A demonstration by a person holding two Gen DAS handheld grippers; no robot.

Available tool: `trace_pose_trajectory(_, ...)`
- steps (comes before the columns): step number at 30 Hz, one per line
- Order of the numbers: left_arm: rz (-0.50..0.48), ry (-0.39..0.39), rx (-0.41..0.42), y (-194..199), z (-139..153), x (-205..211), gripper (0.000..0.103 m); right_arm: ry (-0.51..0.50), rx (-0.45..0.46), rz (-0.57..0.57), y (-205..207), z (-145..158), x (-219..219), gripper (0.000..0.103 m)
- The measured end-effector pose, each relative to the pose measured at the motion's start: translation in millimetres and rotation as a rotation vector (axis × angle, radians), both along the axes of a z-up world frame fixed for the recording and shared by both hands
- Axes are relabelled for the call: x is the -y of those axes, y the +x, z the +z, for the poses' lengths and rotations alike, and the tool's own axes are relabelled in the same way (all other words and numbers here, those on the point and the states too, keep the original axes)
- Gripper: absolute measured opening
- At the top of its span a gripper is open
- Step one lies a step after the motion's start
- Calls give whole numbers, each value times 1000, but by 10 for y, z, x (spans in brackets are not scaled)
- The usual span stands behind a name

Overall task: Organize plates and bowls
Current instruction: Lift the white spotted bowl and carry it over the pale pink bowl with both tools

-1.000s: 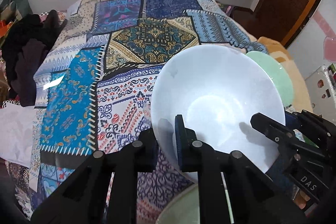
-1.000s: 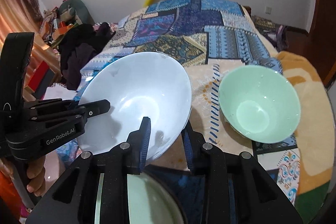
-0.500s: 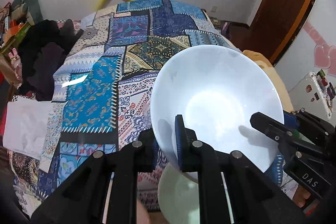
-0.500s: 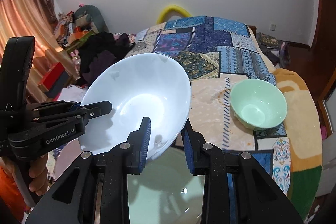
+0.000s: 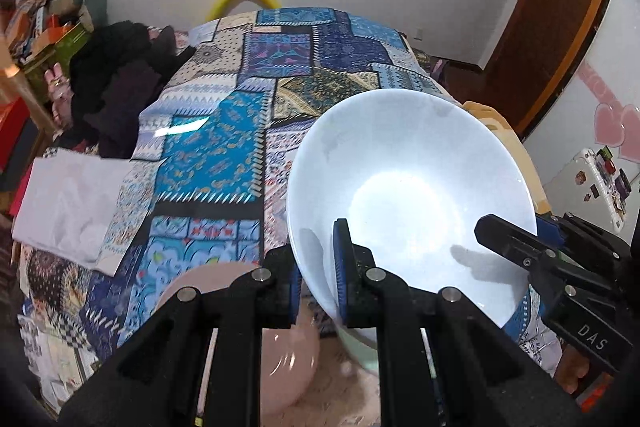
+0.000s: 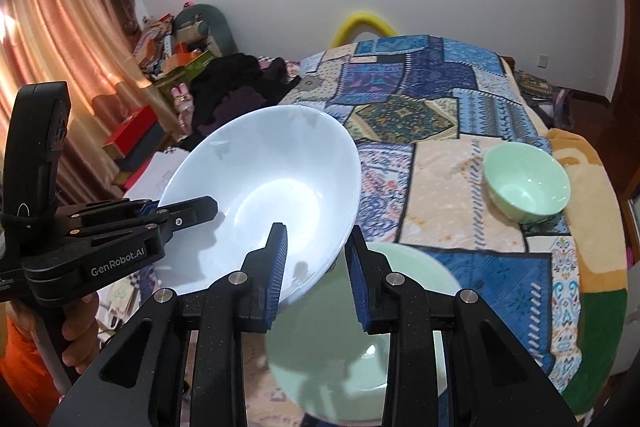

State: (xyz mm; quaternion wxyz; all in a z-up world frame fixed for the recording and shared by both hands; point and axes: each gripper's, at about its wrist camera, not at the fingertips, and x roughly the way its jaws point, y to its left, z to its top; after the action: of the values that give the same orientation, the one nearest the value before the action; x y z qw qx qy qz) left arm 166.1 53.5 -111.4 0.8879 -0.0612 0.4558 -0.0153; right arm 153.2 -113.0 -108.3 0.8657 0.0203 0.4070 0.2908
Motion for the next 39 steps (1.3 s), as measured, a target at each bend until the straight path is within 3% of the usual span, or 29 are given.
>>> trace_pose_trajectory(18,145,-30,-56,-672,-340,-777,14,-8,-80,157,-317,-335,-742,27)
trace_pose_trajectory(39,199,-68,-169,-811,-889,-1149,14,-68,-202,225,-368,-797,-1109,27)
